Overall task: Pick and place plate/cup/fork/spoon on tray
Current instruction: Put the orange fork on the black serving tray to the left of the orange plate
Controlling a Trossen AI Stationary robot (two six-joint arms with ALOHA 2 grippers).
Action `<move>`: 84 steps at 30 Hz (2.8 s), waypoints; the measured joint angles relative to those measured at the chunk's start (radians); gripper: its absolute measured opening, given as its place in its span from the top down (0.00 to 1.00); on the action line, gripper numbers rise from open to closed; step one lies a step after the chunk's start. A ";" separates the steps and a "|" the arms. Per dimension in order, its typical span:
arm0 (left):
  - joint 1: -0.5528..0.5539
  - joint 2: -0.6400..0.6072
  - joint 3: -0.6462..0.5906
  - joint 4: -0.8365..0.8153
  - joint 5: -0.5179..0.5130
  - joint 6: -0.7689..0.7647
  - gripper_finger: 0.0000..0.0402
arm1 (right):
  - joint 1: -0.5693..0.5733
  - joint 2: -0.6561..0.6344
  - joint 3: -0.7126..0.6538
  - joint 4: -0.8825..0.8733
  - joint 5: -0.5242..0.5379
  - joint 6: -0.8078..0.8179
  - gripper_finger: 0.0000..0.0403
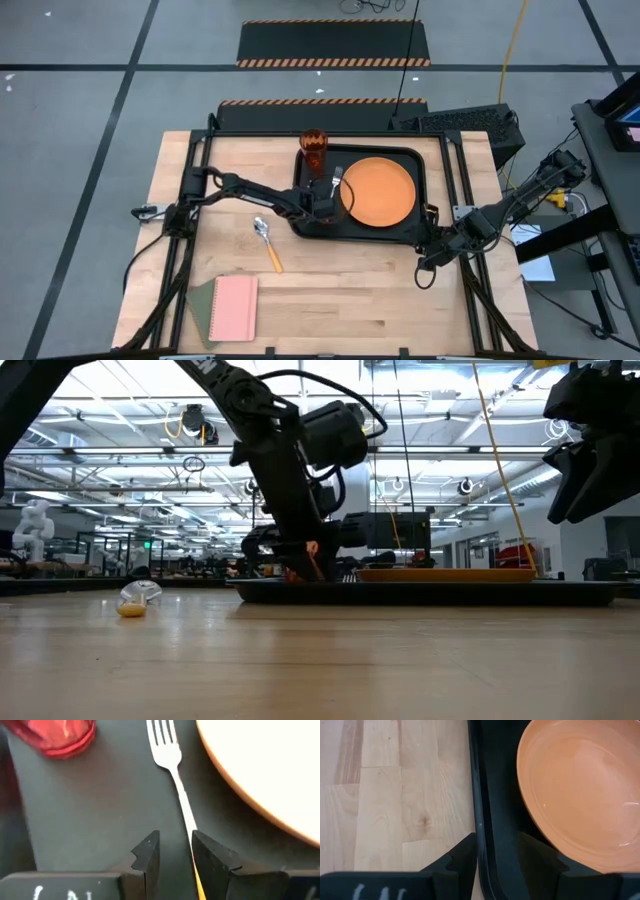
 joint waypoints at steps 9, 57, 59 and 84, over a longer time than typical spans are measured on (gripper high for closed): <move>-0.044 -0.001 0.000 -0.078 -0.009 -0.059 0.71 | 0.000 0.000 0.000 0.000 0.001 -0.001 0.68; -0.034 -0.015 0.064 -0.033 -0.004 -0.021 0.71 | 0.000 0.000 0.000 0.024 0.004 -0.020 0.68; -0.032 0.002 0.064 -0.017 0.000 -0.009 0.71 | 0.000 0.000 0.000 0.024 0.005 -0.023 0.68; -0.014 0.079 0.064 0.030 -0.053 -0.041 0.71 | 0.000 0.000 0.000 0.022 0.003 -0.034 0.68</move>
